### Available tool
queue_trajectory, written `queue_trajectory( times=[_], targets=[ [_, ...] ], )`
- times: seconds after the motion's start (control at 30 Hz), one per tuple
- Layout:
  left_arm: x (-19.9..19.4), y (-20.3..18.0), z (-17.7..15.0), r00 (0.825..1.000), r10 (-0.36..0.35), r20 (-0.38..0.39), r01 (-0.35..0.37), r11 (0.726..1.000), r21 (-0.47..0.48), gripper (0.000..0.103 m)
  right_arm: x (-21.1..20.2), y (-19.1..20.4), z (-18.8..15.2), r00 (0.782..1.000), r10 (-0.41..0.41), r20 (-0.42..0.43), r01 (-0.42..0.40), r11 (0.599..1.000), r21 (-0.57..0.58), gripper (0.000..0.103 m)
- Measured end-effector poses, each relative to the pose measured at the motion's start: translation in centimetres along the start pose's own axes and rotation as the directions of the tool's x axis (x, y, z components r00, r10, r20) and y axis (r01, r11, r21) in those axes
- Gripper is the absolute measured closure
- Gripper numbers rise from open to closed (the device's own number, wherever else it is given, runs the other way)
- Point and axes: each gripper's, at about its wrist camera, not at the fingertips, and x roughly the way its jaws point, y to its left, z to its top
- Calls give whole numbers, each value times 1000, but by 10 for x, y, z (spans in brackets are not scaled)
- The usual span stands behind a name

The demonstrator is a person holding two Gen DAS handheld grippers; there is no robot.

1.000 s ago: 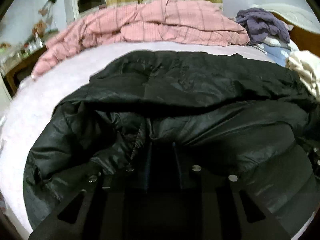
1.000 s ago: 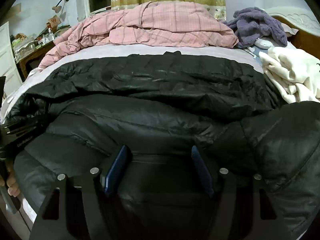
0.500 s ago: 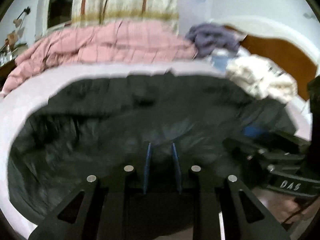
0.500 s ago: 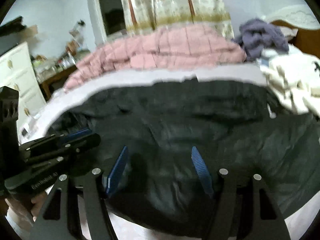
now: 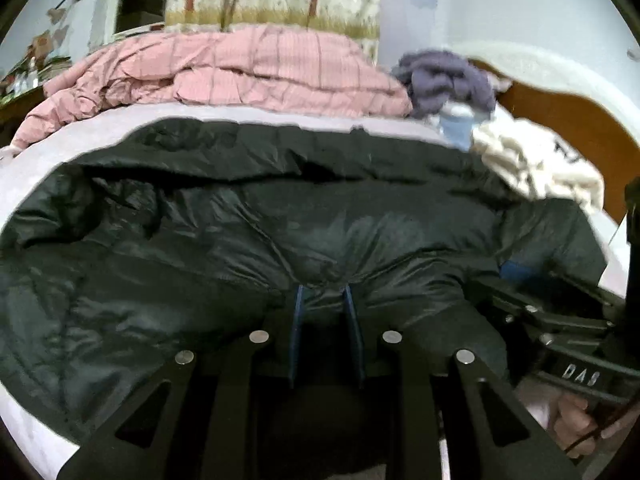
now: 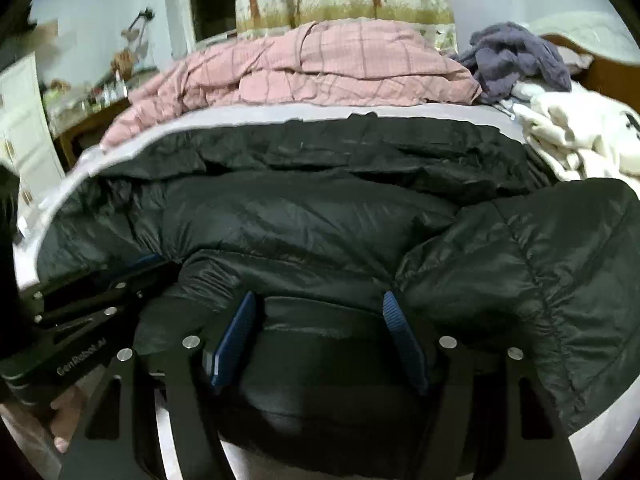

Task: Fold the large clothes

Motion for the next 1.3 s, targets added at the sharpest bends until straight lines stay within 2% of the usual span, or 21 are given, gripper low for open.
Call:
queue_trajectory(
  times=[0.2, 0.37, 0.43, 0.5, 0.53, 0.6, 0.67, 0.77, 0.83, 0.9, 0.97, 1.03, 1.07, 1.13, 1.2, 1.23, 1.27, 1.3],
  targets=[
    [-51, 2, 4, 990, 29, 138, -29, 1000, 0, 81, -47, -6, -8, 992, 11, 127, -15, 1000, 27, 35],
    [-79, 2, -18, 983, 91, 158, -92, 996, -2, 78, -73, -16, -36, 992, -29, 126, 21, 997, 70, 35],
    [-84, 4, -30, 984, 101, 148, -100, 995, -15, 69, -84, -30, -47, 988, -68, 135, 50, 990, 135, 33],
    [-89, 8, -42, 981, 119, 150, -117, 993, -22, 49, -98, -44, -53, 976, -114, 188, 75, 976, 202, 27],
    [-92, 8, -46, 980, 120, 158, -118, 993, -20, 46, -105, -50, -55, 968, -133, 212, 83, 971, 226, 25],
    [-92, 8, -48, 977, 142, 157, -141, 990, -18, 31, -114, -62, -56, 960, -154, 235, 90, 960, 264, 20],
    [-93, 12, -49, 974, 164, 158, -158, 986, -48, 22, -109, -71, -59, 972, -133, 195, 71, 952, 296, 18],
    [-92, 27, -50, 974, 175, 146, -155, 978, -142, 5, -102, -85, -63, 987, -53, 152, -10, 922, 387, 18],
    [-89, 39, -53, 978, 166, 128, -138, 969, -205, 5, -100, -92, -66, 985, -28, 168, -49, 898, 438, 16],
    [-82, 51, -55, 988, 124, 91, -95, 958, -272, 5, -93, -95, -68, 988, -5, 152, -66, 885, 461, 12],
    [-74, 63, -59, 996, 75, 50, -54, 937, -344, 5, -78, -95, -68, 994, 47, 93, -86, 880, 467, 12],
    [-60, 74, -65, 1000, -4, 1, 4, 908, -419, 4, -73, -88, -66, 996, 41, 75, -70, 895, 440, 10],
    [-56, 75, -66, 1000, -15, -11, 9, 907, -422, 3, -72, -85, -65, 996, 48, 75, -76, 904, 422, 9],
    [-57, 69, -65, 1000, 5, -3, -6, 925, -380, 3, -59, -76, -60, 994, 104, 36, -110, 922, 371, 10],
    [-57, 69, -63, 1000, 6, 11, -1, 919, -394, 3, -48, -72, -56, 997, 73, 16, -74, 930, 360, 16],
    [-58, 71, -62, 1000, 1, 23, 8, 913, -409, 3, -46, -72, -53, 998, 66, 21, -69, 928, 367, 27],
    [-59, 75, -60, 999, -10, 39, 26, 904, -428, 3, -44, -73, -51, 997, 76, 25, -80, 924, 374, 42],
    [-61, 78, -59, 998, -26, 57, 49, 895, -444, 3, -41, -75, -49, 995, 93, 27, -96, 919, 383, 50]
  ],
)
